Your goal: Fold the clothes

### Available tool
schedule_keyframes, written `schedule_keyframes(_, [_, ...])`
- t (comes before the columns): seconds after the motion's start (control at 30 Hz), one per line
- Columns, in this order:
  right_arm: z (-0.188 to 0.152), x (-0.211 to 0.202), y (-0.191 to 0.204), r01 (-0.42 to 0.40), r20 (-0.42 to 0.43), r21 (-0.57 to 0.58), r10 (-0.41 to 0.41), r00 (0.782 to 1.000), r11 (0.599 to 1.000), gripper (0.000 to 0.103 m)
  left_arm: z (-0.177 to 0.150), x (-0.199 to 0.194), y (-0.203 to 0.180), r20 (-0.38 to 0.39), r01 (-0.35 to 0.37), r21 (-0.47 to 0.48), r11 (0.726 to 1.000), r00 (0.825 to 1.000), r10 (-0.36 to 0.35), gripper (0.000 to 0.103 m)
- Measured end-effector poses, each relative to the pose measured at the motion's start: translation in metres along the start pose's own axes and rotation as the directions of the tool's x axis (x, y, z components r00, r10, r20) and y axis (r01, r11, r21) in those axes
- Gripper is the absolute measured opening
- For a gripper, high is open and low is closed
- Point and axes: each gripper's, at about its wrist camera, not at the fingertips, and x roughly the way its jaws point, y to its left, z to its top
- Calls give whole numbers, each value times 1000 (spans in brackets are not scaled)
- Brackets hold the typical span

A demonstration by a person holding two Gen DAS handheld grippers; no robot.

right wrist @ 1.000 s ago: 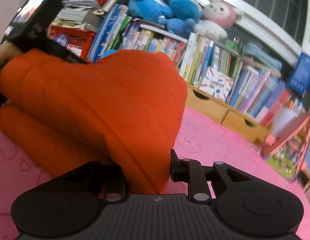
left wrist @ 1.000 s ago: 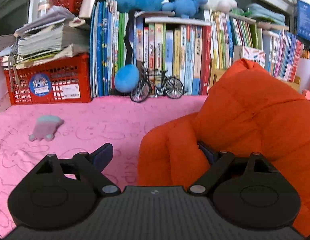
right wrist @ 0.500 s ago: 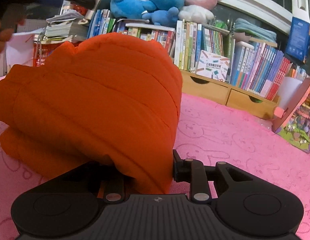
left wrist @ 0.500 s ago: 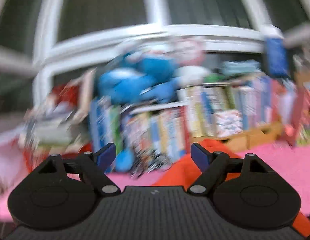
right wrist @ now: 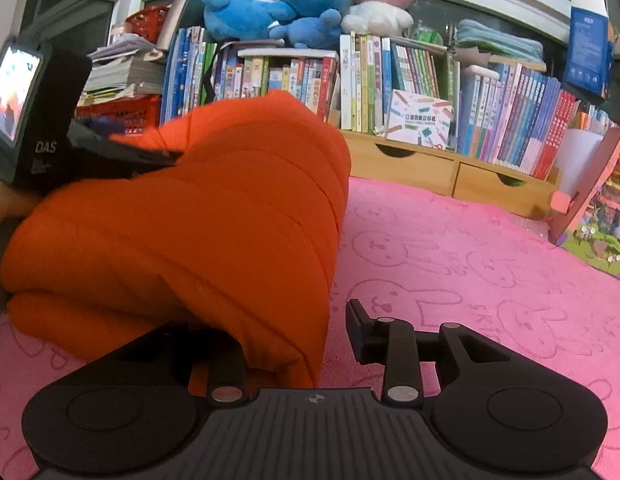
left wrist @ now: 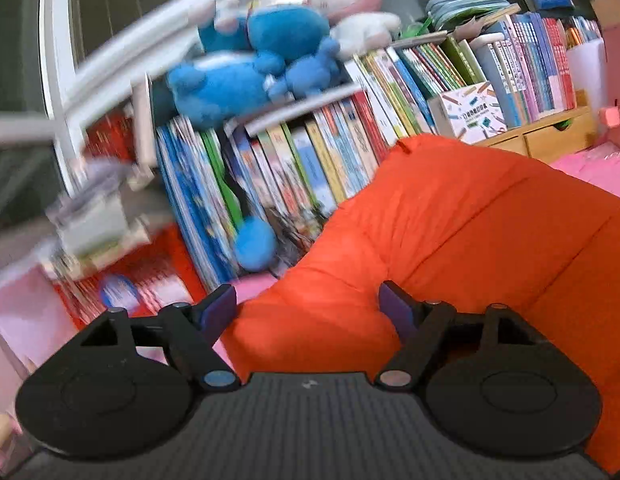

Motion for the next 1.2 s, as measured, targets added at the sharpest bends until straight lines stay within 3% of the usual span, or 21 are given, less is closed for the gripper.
schedule_keyframes(0.1, [-6,-12,-16,-101,-11,37,101,995,994,42,1,-4,2,-14,5,9,1000,1000,-4,78])
schedule_keyframes(0.13, [-10,-19,-28,-143,-24,67,145,989,987,52,1,-5,3,-13,6,12,1000,1000,-6,78])
schedule_keyframes(0.17, [-14,-26,-41,-184,-35,98,188,981,978,60,0,-5,5,-13,13,1,1000,1000,-12,78])
schedule_keyframes(0.23, [-21,-40,-66,-263,-53,160,275,960,951,63,-1,-2,9,-17,27,-32,999,999,-27,78])
schedule_keyframes(0.43, [7,-83,-78,-237,170,196,205,964,952,63,0,-2,1,-3,12,-30,999,1000,-12,77])
schedule_keyframes(0.5, [21,-73,-51,-213,199,95,191,961,972,63,0,-3,0,0,8,-25,1000,1000,-8,77])
schedule_keyframes(0.6, [35,-42,-14,-238,183,13,232,955,971,62,0,-4,2,0,8,-32,999,1000,-8,77])
schedule_keyframes(0.63, [35,-31,-4,-220,157,-17,220,963,975,61,0,-5,2,1,9,-34,999,1000,-9,77])
schedule_keyframes(0.7, [37,-10,15,-185,105,-78,192,976,980,61,1,-10,7,5,12,-60,998,1000,-12,77])
schedule_keyframes(0.73, [33,-6,23,-118,98,-133,131,986,984,62,2,-16,13,8,15,-89,996,1000,-15,78])
schedule_keyframes(0.8, [28,-5,29,-58,91,-199,78,993,978,62,4,-35,27,33,32,-176,984,999,-26,76])
schedule_keyframes(0.93, [28,-6,26,-78,91,-176,95,991,981,62,3,-87,44,97,73,-280,957,994,-47,76])
schedule_keyframes(1.03, [34,-5,19,-115,98,-138,129,987,984,63,-8,-97,34,73,80,-237,968,995,-64,78])
schedule_keyframes(1.13, [51,-1,-6,-202,104,23,199,974,979,74,-17,-82,22,-1,77,-194,978,997,-78,79])
schedule_keyframes(1.2, [69,5,-27,-248,111,149,234,966,957,71,-21,-78,22,-13,86,-216,973,996,-91,79])
